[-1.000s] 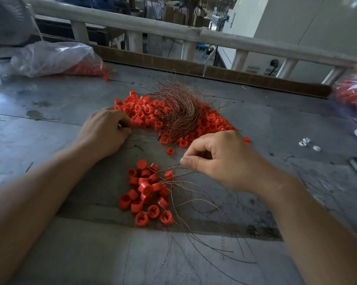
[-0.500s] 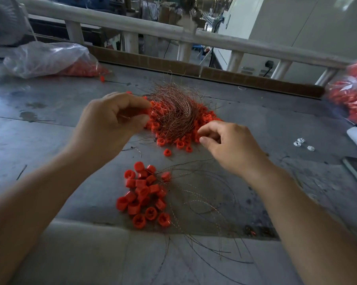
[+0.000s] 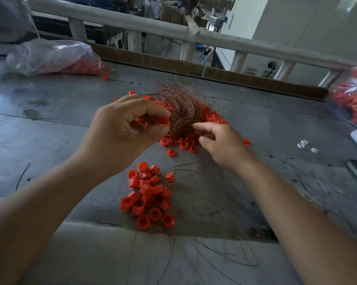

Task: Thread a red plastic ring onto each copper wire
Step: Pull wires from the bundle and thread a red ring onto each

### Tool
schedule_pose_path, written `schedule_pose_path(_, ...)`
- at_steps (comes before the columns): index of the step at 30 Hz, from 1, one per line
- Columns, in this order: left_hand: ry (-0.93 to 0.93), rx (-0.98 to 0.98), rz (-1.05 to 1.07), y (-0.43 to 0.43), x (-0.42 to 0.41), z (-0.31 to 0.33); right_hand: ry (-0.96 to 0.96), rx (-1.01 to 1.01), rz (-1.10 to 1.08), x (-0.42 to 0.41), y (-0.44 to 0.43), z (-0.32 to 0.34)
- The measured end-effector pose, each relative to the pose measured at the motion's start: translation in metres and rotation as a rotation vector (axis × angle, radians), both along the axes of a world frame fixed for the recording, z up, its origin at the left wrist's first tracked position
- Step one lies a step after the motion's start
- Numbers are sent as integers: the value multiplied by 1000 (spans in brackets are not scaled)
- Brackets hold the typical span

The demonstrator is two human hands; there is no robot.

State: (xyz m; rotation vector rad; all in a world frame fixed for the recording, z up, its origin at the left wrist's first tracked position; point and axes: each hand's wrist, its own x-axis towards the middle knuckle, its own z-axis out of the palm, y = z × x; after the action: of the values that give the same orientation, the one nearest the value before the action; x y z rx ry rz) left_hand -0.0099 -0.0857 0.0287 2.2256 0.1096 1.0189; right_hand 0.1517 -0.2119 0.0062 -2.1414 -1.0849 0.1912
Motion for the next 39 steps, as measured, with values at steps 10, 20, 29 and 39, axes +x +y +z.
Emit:
schedule_pose_path(10,19,-11,-28,-1,0,-1,-123,270,-99,-2,-10,10)
schedule_pose_path(20,51,-20,-41,-3,0,-2,-243,378,-222,3,-17,14)
schedule_pose_path(29,97,69,-204,-7,0,-4,-228,543,23,-31,-30,40)
schedule_pose_path(39,136,94,-327,-16,4,-8,36,528,259,-64,-23,37)
